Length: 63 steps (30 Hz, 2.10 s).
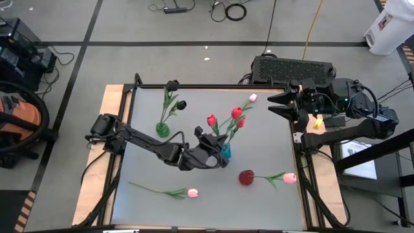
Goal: Sort flowers into vase by color
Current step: Put the red tulip into the blue vase, then put the bottom pink tulip into the red vase
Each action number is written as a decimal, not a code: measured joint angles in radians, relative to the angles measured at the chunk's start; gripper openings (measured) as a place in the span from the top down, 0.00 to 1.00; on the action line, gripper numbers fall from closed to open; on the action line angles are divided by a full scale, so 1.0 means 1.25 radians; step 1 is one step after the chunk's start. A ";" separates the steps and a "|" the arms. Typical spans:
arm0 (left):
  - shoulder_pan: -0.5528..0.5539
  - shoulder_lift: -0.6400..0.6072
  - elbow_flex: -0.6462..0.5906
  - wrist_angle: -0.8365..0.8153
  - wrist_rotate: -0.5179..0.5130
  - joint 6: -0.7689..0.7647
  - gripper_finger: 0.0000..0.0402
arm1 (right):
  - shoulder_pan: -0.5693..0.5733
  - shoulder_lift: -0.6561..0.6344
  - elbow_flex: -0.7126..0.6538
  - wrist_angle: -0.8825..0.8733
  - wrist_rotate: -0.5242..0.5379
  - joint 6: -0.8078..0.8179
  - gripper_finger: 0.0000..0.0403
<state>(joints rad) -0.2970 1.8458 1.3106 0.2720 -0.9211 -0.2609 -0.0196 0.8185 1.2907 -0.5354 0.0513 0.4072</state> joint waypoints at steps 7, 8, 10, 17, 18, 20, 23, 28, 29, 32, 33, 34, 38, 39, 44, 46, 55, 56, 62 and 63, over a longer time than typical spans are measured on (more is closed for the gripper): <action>0.000 0.000 0.000 -0.084 0.000 -0.099 0.98 | 0.000 0.000 0.000 0.000 0.000 0.000 0.50; 0.000 0.000 0.000 -0.082 0.000 -0.100 0.98 | 0.000 0.000 0.000 0.000 0.000 -0.001 0.50; 0.000 0.000 0.000 -0.079 0.000 -0.100 0.98 | 0.000 0.000 0.000 0.000 0.000 -0.003 0.50; 0.000 0.000 0.000 -0.079 0.039 -0.101 0.98 | 0.000 0.000 0.000 0.000 0.000 -0.003 0.50; 0.000 0.000 0.000 -0.079 0.048 -0.101 0.98 | 0.000 0.000 0.000 0.000 0.000 -0.003 0.50; 0.000 0.000 0.000 -0.079 0.062 -0.096 0.98 | 0.000 0.000 0.000 0.000 0.000 -0.003 0.50; 0.001 0.000 0.000 -0.079 0.130 -0.058 0.94 | 0.000 0.000 0.000 0.000 0.000 -0.006 0.50; 0.002 0.000 0.000 -0.077 0.187 -0.059 0.78 | 0.000 0.000 0.000 0.000 0.000 -0.012 0.50; 0.002 0.000 0.000 -0.076 0.186 -0.059 0.74 | 0.000 0.000 0.000 0.000 0.000 -0.014 0.50; 0.002 0.000 0.000 -0.076 0.175 -0.059 0.64 | 0.000 0.000 0.000 0.000 0.000 -0.015 0.50; 0.002 0.000 0.000 -0.076 0.174 -0.059 0.62 | 0.000 0.000 0.000 0.000 0.000 -0.015 0.50; 0.002 0.000 0.000 -0.076 0.174 -0.059 0.60 | 0.000 0.000 0.000 0.000 0.000 -0.015 0.50; 0.002 -0.001 0.000 -0.077 0.173 -0.059 0.57 | 0.000 0.000 0.000 0.000 0.000 -0.015 0.50; 0.002 -0.002 0.000 -0.078 0.173 -0.059 0.56 | 0.000 0.000 0.000 0.000 0.000 -0.015 0.50; -0.004 -0.011 0.000 -0.086 0.172 -0.058 0.56 | 0.000 0.000 0.000 0.000 0.000 -0.021 0.50; -0.006 -0.014 0.000 -0.084 0.171 -0.054 0.56 | 0.000 0.000 0.000 0.000 0.000 -0.021 0.50; -0.034 -0.078 0.037 -0.305 0.186 -0.031 0.56 | 0.000 0.000 0.000 -0.007 0.000 -0.043 0.50; -0.039 -0.093 0.036 -0.349 0.187 -0.027 0.56 | 0.000 0.001 0.000 -0.009 0.000 -0.045 0.50; -0.063 -0.147 0.035 -0.461 0.197 -0.018 0.56 | 0.000 0.002 0.000 -0.024 0.000 -0.045 0.50; -0.065 -0.157 0.038 -0.468 0.203 -0.023 0.56 | 0.000 0.002 0.000 -0.028 0.000 -0.045 0.50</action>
<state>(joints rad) -0.3782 1.6492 1.3586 -0.3129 -0.6674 -0.2892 -0.0200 0.8207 1.2907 -0.5705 0.0515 0.3508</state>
